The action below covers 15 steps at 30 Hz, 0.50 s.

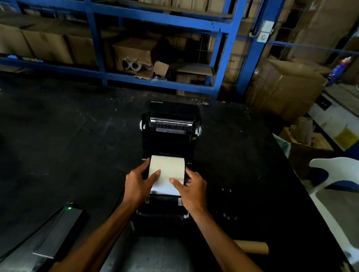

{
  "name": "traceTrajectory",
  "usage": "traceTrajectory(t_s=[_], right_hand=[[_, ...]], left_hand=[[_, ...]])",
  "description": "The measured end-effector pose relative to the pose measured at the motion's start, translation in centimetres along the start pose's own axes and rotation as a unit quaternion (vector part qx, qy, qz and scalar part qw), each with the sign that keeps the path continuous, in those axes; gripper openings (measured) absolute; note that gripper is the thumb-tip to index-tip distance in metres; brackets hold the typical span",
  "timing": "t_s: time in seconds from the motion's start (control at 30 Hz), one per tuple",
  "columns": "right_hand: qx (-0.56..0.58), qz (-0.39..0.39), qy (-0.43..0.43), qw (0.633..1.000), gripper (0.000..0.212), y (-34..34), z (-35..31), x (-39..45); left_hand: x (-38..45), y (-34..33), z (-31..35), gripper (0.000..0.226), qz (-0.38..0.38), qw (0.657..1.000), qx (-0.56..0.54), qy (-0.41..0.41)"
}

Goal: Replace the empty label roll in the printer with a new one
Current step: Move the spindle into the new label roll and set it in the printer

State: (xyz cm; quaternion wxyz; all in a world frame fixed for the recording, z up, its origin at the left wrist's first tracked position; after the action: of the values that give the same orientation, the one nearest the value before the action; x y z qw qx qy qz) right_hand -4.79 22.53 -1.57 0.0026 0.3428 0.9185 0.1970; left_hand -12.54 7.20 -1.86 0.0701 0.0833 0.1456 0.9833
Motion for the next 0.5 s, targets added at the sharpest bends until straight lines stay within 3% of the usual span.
traceTrajectory(t_s=[0.3,0.5], right_hand=[[0.038,0.006,-0.031,0.999,0.061,0.1,0.47,0.14],[0.025,-0.032,-0.04,0.998,0.064,0.57,0.52,0.82]], left_hand=[[0.03,-0.16,-0.15,0.054,0.0,1.0,0.022,-0.003],[0.11,0.12,0.24,0.056,-0.007,0.999,0.034,0.0]])
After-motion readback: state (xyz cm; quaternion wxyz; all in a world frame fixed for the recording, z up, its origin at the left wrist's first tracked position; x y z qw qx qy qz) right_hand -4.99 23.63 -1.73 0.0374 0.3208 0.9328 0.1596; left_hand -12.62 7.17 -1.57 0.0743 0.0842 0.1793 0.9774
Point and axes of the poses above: each hand's wrist, its own x-axis towards the middle knuckle, its own y-axis out of the back of the hand, z = x × y, the point moved 3 cm from there along x, towards the middle knuckle, and after that the axes turned 4 degrees about z, right-handed, at the moved point
